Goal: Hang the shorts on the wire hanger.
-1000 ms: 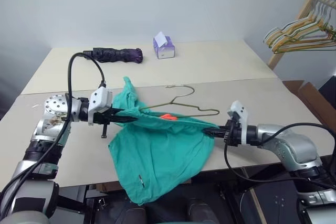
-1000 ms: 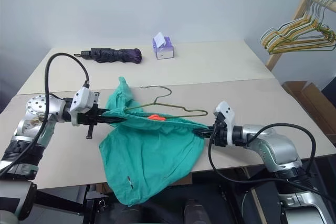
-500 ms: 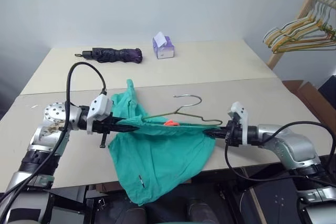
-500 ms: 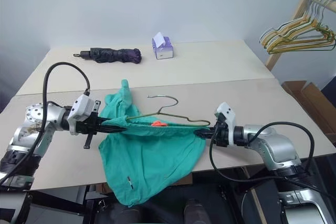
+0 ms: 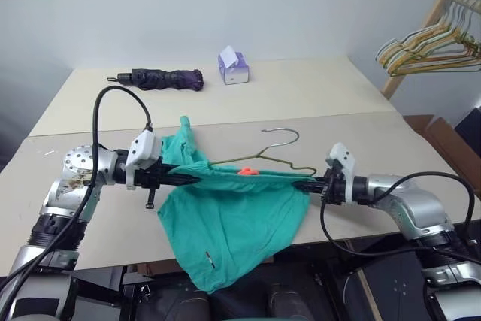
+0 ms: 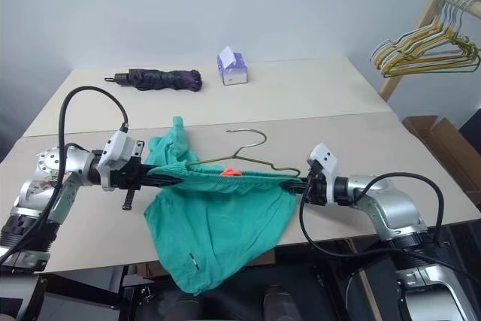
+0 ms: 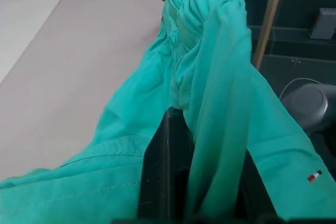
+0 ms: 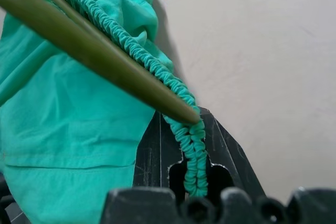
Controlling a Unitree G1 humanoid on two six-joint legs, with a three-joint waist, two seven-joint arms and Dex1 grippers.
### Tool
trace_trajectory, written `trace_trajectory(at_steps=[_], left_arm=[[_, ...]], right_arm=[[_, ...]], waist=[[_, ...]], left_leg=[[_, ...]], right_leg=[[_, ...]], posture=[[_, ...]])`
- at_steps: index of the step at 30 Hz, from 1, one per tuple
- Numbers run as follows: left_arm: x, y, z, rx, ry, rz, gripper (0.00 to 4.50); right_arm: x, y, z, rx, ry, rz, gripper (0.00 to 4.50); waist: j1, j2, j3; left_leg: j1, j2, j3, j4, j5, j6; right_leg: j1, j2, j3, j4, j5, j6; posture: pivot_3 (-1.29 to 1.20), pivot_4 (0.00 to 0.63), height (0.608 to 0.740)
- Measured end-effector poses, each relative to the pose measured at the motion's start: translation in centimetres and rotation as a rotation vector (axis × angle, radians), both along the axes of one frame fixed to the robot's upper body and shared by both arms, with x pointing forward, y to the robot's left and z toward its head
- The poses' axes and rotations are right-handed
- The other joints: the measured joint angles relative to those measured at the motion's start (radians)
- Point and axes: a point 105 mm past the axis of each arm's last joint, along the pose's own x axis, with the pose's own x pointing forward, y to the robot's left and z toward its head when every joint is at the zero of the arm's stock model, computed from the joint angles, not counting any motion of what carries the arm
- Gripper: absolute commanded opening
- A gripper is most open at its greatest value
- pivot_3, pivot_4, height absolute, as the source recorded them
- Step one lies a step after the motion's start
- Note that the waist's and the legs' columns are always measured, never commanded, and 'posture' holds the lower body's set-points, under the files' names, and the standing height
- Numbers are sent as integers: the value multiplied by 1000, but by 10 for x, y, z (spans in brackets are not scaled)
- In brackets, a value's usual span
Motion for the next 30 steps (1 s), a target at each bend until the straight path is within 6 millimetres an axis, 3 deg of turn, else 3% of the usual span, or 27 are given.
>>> trace_trajectory(at_steps=[17,23,30], left_arm=[[19,19,-13,150,-135,28,0],[26,24,-20,186,-132,28,0],[32,16,-8,193,-144,-18,0]], right_arm=[[-1,3,6,-48,-54,107,25],[-14,3,9,-138,-129,248,25],[-30,-2,32,-299,-230,448,25]], waist=[[3,0,0],[4,0,0],[2,0,0]], left_leg=[[0,0,0,0,0,0],[0,0,0,0,0,0],[0,0,0,0,0,0]], right_leg=[[0,0,0,0,0,0],[0,0,0,-1,0,0],[0,0,0,0,0,0]], posture=[[-20,18,740],[-29,14,740],[-42,1,740]])
